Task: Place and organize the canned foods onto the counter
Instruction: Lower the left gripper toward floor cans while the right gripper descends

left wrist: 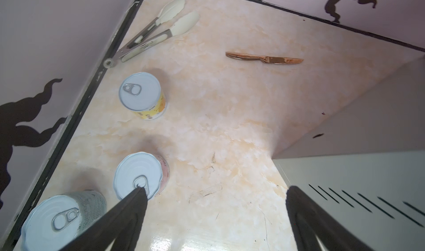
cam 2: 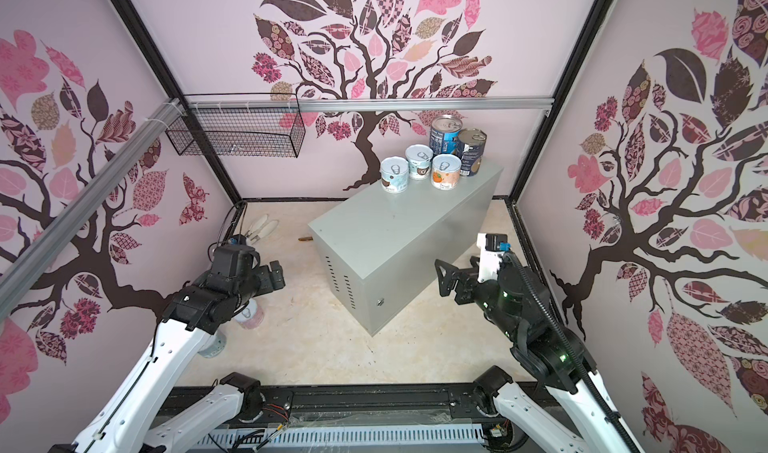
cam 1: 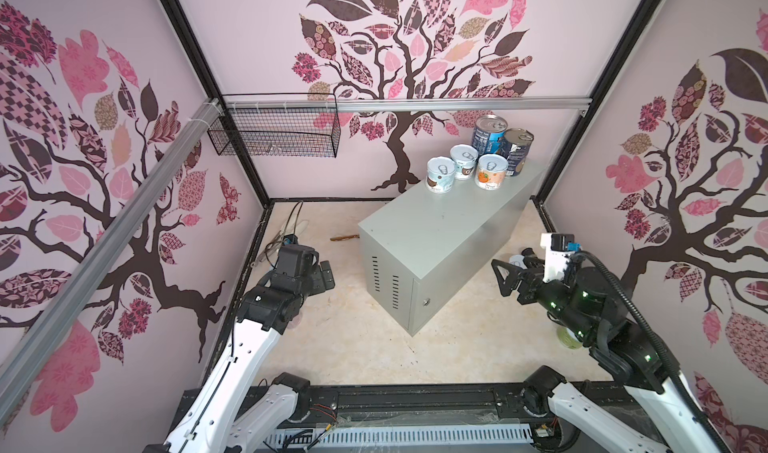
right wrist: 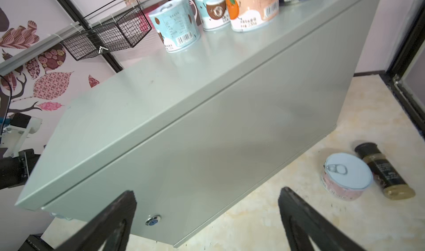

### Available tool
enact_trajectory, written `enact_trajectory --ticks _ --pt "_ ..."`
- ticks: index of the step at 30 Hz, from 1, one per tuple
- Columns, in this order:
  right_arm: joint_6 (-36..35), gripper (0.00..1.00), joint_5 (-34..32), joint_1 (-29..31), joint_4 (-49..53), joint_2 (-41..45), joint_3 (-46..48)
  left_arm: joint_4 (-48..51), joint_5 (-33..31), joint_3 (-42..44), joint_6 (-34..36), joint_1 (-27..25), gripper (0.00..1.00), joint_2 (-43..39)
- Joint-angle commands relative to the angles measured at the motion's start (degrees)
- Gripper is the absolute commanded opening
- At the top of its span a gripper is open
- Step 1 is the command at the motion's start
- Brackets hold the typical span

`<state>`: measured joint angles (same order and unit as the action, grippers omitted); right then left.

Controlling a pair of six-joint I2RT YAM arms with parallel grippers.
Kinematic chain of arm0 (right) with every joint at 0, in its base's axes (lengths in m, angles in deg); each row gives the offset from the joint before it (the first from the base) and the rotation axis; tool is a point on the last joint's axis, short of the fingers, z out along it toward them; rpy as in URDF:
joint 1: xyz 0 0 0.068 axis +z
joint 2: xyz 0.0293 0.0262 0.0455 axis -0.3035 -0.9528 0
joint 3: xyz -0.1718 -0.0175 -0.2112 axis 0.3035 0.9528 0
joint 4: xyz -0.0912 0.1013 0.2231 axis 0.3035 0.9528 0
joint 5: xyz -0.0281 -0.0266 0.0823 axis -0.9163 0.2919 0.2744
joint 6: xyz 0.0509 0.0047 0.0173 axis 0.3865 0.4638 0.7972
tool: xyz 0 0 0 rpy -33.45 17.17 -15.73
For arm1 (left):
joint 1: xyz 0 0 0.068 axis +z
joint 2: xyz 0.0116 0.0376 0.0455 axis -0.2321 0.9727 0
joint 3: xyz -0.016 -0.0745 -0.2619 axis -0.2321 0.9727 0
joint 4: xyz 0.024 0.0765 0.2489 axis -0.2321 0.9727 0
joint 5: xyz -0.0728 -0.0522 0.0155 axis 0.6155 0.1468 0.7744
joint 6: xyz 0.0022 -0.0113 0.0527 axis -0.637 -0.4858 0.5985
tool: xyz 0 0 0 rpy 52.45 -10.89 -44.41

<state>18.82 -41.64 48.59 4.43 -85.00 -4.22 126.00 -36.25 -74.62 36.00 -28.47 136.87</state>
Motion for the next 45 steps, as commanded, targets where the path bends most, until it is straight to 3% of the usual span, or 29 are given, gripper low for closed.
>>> enact_trajectory --ticks 1,4,9,18,25,45 --pt "6.73 1.00 0.91 -0.24 -1.24 4.54 8.01 -0.44 -0.90 -2.56 -2.42 3.26 0.98 1.77" --pt "9.93 1.00 1.53 -0.23 -2.75 7.66 15.43 -1.48 -7.06 -1.89 -4.04 4.56 0.98 3.75" --pt "14.39 1.00 4.32 -0.31 -6.54 9.93 24.76 -4.41 -12.16 -1.18 -6.94 7.45 0.98 7.01" --pt "21.30 1.00 5.18 -0.22 -17.12 8.06 35.64 -9.07 -6.98 -2.35 -11.77 17.81 0.98 16.48" --pt "22.00 1.00 6.41 -0.29 -26.21 1.92 38.78 -13.14 -10.67 -3.80 -13.44 18.21 0.98 25.03" --pt "20.97 1.00 8.92 -0.87 -44.71 -21.13 39.53 -17.46 -12.07 -11.11 -11.71 21.79 0.98 44.44"
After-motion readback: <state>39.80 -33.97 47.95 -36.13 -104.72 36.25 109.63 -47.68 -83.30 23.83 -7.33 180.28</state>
